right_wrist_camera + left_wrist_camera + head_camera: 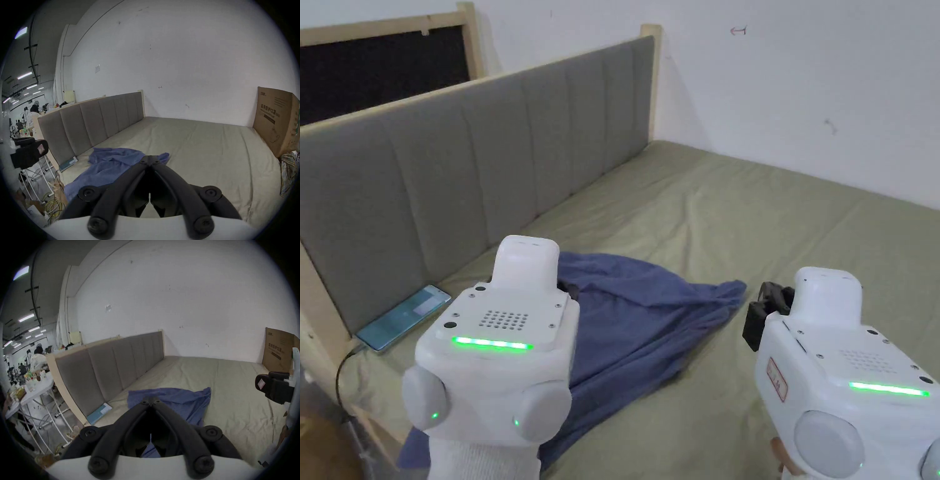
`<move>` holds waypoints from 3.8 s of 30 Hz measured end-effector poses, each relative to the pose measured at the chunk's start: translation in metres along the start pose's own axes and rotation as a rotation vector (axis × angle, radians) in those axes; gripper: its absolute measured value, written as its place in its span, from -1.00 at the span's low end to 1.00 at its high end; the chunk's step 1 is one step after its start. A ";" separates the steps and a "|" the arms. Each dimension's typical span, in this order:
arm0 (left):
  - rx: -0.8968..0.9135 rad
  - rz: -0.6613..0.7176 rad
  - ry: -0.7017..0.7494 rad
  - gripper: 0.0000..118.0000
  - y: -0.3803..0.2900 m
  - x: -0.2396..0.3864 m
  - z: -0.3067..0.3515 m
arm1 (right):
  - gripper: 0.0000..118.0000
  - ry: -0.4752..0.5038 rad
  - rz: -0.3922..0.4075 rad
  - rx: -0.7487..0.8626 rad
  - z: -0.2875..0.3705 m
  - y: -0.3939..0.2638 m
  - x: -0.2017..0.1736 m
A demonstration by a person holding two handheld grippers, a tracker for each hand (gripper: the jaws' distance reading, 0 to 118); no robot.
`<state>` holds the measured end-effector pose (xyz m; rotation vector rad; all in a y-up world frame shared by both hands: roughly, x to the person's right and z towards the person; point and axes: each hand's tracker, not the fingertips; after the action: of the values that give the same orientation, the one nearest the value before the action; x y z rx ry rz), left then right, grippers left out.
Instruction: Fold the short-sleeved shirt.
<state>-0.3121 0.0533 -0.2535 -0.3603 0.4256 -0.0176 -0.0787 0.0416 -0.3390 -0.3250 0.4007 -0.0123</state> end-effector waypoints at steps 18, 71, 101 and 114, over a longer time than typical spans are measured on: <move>-0.615 -0.073 -0.222 0.67 -0.093 0.042 -0.212 | -0.99 -0.043 0.012 -0.225 -0.065 -0.053 0.013; -0.256 -0.328 -1.169 -0.97 0.042 0.372 0.075 | -0.99 -0.662 -0.298 0.091 0.182 -0.002 0.249; -0.507 -0.334 -0.990 -0.27 -0.070 0.333 0.024 | -0.99 -0.659 -0.353 -0.160 0.182 -0.071 0.289; -0.633 -0.276 -0.834 -0.88 -0.124 0.293 -0.014 | -0.99 -0.600 -0.348 -0.254 0.159 -0.093 0.281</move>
<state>-0.0435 -0.0945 -0.3402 -0.9954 -0.4677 0.0002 0.2462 -0.0186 -0.2791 -0.6233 -0.2560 -0.2014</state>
